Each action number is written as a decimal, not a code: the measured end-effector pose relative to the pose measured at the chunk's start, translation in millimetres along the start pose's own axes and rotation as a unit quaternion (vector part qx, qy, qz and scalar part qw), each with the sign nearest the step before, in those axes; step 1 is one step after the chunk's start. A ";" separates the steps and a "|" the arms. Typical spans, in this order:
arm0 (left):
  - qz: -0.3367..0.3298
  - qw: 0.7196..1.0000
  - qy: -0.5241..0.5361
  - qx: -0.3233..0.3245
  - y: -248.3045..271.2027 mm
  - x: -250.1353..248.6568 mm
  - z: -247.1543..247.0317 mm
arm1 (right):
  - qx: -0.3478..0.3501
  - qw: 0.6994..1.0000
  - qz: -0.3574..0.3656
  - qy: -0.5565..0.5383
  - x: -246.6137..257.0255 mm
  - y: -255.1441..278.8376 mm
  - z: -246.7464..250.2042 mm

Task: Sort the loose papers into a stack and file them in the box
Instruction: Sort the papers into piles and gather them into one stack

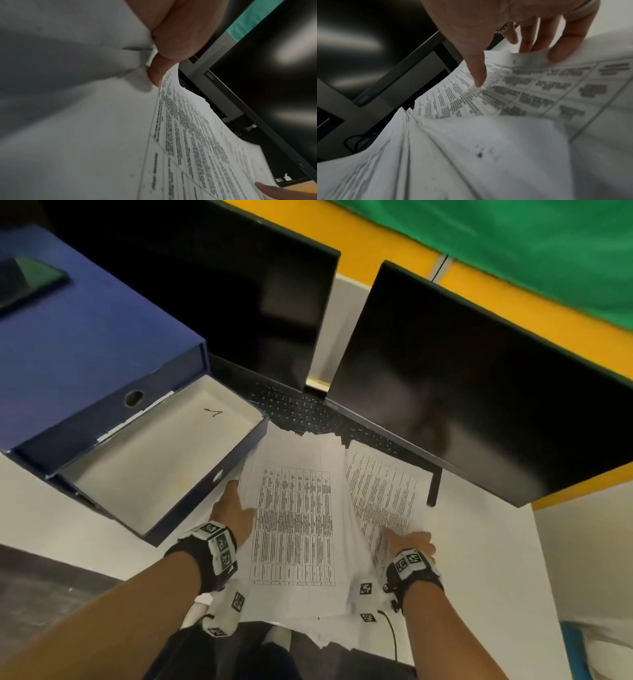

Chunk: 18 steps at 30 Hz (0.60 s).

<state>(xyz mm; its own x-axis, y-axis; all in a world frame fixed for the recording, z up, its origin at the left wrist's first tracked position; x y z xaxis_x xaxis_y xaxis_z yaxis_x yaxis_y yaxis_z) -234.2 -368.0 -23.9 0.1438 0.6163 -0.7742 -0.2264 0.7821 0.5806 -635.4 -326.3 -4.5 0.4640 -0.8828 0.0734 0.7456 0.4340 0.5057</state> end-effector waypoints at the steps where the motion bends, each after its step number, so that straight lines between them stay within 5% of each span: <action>1: 0.001 1.000 0.000 -0.002 -0.3 0.2 1.5 | 0.014 0.999 0.008 -0.028 0.0 -1.9 -1.7; 9: 0.007 1.000 0.006 -0.013 -2.5 4.2 7.8 | 0.024 0.991 0.070 -0.115 17.7 15.4 -7.1; 14: 0.007 1.000 0.002 -0.017 -1.8 4.2 11.0 | -0.002 0.998 0.020 -0.059 12.2 8.6 -11.2; 18: 0.002 1.000 -0.001 -0.022 -2.2 3.7 13.1 | 0.010 0.991 0.053 -0.120 14.3 5.2 -11.3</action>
<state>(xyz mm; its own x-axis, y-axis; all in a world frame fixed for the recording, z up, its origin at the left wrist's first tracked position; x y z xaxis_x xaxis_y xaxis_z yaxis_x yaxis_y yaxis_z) -220.5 -366.2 -24.7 0.1444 0.6193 -0.7718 -0.2695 0.7751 0.5715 -619.6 -334.6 -10.6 0.4101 -0.8507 0.3289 0.6881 0.5252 0.5006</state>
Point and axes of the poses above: each hand's wrist, its own y-axis away from the middle knuckle, its own z-axis out of the back of the hand, x = y × z, the point moved 9 cm from there along -y, towards the middle knuckle, and after that the axes turned 14 degrees about y, right-handed, at the moved point
